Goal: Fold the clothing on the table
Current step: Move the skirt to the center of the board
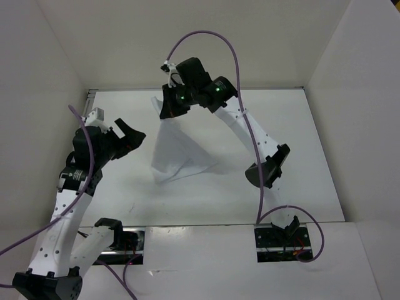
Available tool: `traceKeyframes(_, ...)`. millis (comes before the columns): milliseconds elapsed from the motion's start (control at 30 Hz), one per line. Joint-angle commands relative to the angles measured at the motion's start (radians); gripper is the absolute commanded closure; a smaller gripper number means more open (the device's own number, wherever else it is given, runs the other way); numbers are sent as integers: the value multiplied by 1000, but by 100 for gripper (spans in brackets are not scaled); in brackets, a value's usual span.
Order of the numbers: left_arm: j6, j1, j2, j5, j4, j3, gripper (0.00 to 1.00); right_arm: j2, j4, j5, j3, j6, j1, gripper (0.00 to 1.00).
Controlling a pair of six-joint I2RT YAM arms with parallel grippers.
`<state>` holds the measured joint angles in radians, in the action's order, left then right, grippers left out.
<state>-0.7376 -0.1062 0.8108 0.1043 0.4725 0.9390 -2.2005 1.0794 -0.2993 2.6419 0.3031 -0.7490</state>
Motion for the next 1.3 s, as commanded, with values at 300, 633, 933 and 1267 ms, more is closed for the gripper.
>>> traceKeyframes(300, -39, 25, -99, -52, -26, -26, 0, 403, -150, -74, -55, 143, 25, 100)
traceKeyframes(633, -59, 25, -68, -3, -100, -109, 0, 338, -297, -78, -694, 166, 344, 100)
traceKeyframes(933, -140, 34, -19, 78, -270, -192, 0, 251, -417, 23, -916, 191, 531, 100)
traceKeyframes(1267, -92, 34, 452, 239, -462, -128, 25, 229, -438, 12, -936, 180, 531, 100)
